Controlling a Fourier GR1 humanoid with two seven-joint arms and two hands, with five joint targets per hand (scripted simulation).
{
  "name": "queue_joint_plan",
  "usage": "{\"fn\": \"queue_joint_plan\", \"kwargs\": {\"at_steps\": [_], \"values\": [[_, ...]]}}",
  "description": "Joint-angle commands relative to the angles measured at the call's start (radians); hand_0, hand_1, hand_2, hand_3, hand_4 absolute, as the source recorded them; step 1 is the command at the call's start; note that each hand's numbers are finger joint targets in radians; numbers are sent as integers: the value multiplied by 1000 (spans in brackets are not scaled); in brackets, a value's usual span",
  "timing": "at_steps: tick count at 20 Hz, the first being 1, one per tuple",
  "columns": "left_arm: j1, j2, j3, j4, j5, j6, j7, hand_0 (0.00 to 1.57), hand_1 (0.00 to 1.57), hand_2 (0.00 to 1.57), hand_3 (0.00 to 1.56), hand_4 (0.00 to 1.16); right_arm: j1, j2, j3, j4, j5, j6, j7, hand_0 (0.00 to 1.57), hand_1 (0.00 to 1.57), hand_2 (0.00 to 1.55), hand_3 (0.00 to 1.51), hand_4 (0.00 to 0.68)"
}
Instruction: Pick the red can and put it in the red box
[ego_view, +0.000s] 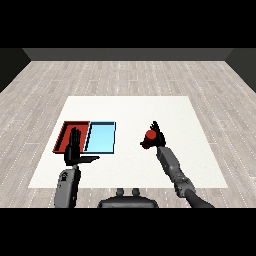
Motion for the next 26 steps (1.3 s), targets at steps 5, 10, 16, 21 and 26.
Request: {"fn": "queue_joint_plan", "kwargs": {"at_steps": [5, 10, 16, 21, 26], "values": [[13, -11, -22, 1, -31, 7, -40, 0, 0, 0, 0, 0, -45, -30, -15, 24, 4, -53, 41, 1309, 1309, 1379, 1351, 301], [31, -23, -30, -41, -19, 12, 1, 0, 0, 0, 0, 0, -4, -8, 25, -67, 37, -150, 99, 1498, 1498, 1468, 1441, 667], [80, -31, -63, -30, -58, 8, -47, 0, 0, 0, 0, 0, 21, 0, 51, -52, 82, -165, 18, 1466, 1466, 1455, 1425, 646], [76, -23, -76, -132, -45, 11, 59, 0, 0, 0, 0, 0, 106, -4, 101, -269, 95, -178, 99, 1464, 1464, 1452, 1415, 660], [52, -17, -69, -43, -38, -10, 35, 0, 0, 0, 0, 0, 140, 22, 125, -472, 79, -215, 203, 1434, 1434, 1440, 1403, 656]]}}
